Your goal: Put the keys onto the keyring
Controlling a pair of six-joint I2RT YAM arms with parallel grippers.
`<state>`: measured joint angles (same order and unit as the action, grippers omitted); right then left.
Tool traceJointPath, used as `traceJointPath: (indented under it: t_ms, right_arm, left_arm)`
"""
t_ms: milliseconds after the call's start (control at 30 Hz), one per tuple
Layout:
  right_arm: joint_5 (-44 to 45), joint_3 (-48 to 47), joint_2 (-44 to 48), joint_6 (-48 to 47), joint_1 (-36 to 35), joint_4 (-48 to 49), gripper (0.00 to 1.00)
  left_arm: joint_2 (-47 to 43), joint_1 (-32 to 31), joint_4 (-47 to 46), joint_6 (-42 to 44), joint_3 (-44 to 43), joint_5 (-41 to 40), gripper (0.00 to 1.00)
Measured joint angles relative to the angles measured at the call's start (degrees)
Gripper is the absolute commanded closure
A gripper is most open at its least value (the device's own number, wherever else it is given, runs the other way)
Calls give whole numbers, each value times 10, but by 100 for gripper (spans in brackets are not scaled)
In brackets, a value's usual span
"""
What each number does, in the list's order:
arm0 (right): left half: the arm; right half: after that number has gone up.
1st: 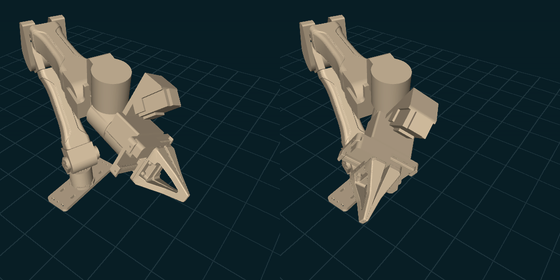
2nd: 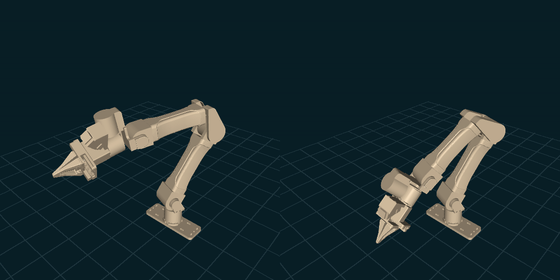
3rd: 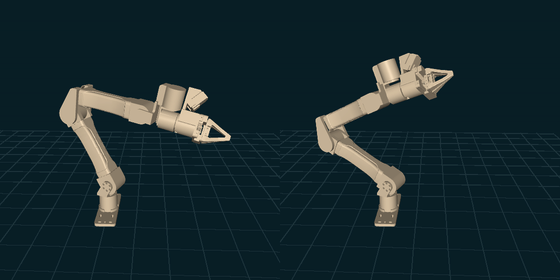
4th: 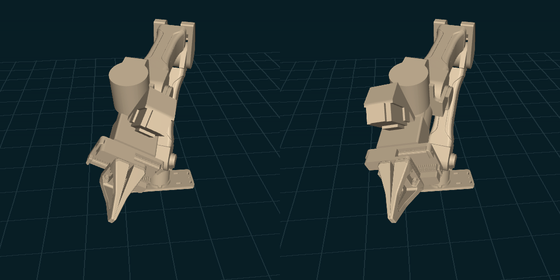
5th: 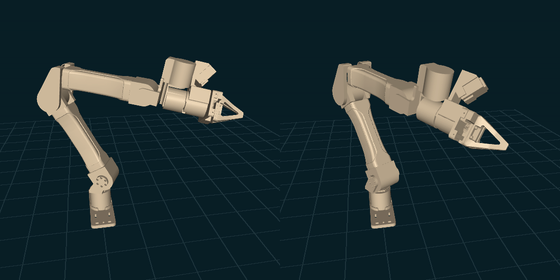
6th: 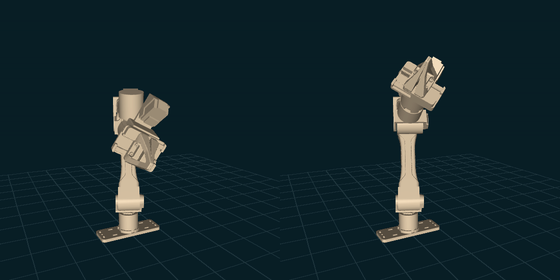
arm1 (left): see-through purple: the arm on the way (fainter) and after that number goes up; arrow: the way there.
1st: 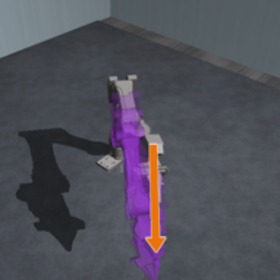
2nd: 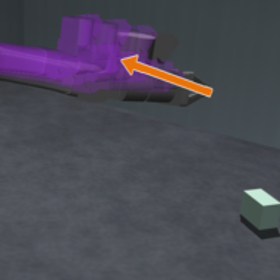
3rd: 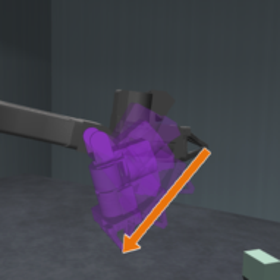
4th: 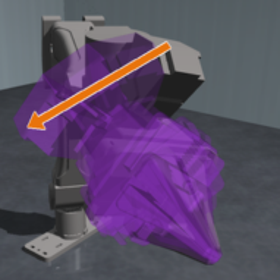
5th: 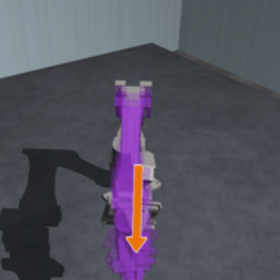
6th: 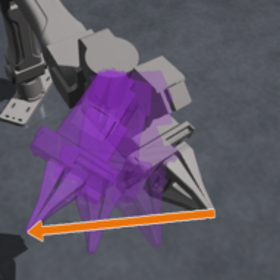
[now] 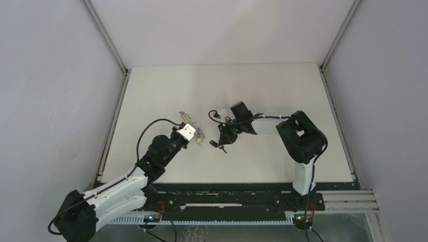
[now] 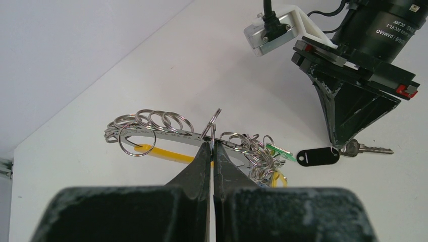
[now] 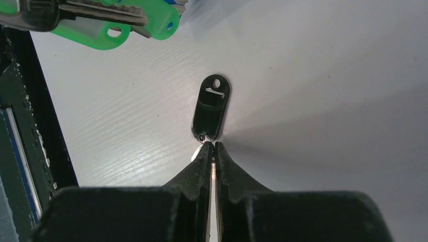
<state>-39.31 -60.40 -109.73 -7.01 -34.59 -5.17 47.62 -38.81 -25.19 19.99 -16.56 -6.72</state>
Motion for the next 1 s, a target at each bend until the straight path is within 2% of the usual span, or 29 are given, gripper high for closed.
traceJointPath:
  t_ms: [267,600,1000]
  right_arm:
    - [45,2,43,-20,0,-61,100]
    - [211,34,204,-42,-15,-147,100]
    - [407,39,292,-34,-53,-326,100]
  left_arm:
    - [0,0,0,0,0,9,100]
    - [0,0,0,-1,0,15,100]
    - [0,1,0,-6,0,24,100]
